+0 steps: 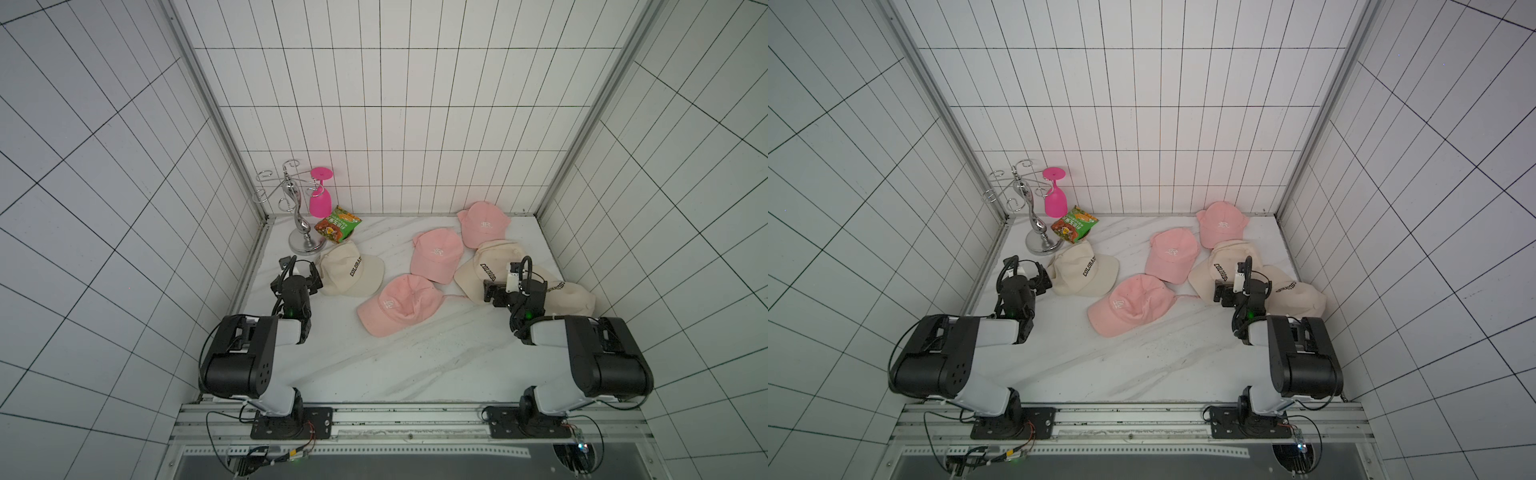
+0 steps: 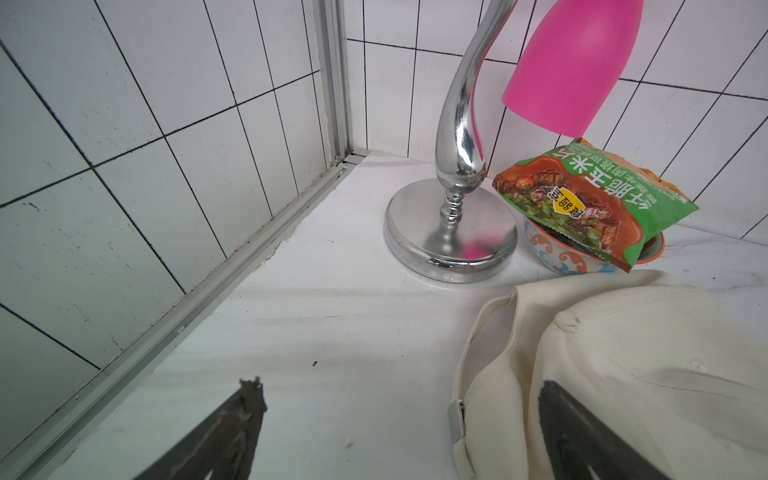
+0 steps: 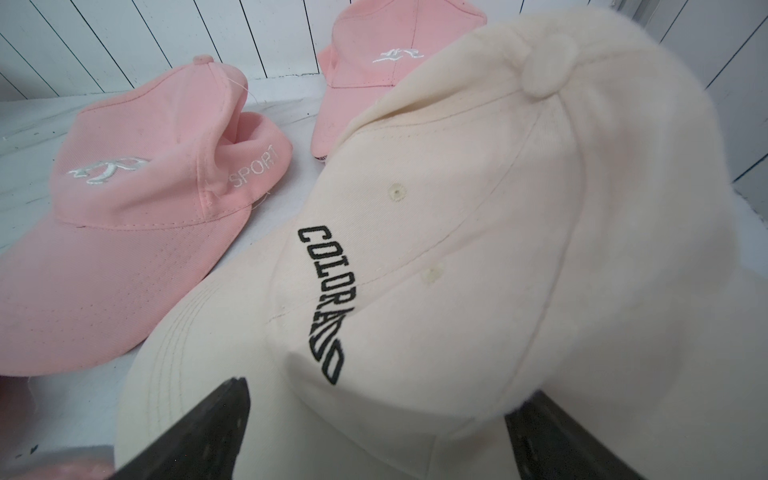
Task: Stack the baseball caps by color
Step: Adjust the baseball cap at the center of the board.
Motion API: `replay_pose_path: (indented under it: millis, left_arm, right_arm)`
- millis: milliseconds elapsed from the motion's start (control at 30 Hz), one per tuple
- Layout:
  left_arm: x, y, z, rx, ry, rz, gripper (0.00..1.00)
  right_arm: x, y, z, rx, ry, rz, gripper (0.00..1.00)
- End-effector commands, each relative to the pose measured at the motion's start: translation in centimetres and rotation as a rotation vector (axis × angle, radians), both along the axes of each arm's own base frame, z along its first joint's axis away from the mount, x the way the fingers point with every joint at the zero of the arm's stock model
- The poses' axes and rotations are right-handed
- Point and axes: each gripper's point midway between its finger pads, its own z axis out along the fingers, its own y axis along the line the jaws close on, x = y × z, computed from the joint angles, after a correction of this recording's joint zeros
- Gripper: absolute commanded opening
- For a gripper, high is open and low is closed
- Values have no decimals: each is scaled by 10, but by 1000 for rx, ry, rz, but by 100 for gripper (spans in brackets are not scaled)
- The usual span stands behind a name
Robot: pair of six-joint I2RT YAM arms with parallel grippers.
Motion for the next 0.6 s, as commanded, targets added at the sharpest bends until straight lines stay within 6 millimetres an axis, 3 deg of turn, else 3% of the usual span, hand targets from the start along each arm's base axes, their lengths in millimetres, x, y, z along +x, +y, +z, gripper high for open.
replay_pose_path:
  millis: [0, 133, 333, 433, 567]
  left_arm:
    - [5, 4, 7, 15, -22, 11, 99]
    - [5, 4, 6, 15, -21, 10, 99]
    - [5, 3, 7, 15, -22, 9, 99]
    - [5, 3, 6, 15, -20, 10, 99]
    - [5, 3, 6, 14, -22, 10, 99]
  right_arm:
    - [4, -12, 35, -12, -98, -65, 99]
    - [-16, -24, 59, 12, -112, -164, 99]
    - [-59, -17, 89, 129, -117, -215, 100]
    - [-85, -8, 102, 222, -94, -209, 93]
    - [-120, 9, 105, 472, 11, -240, 81]
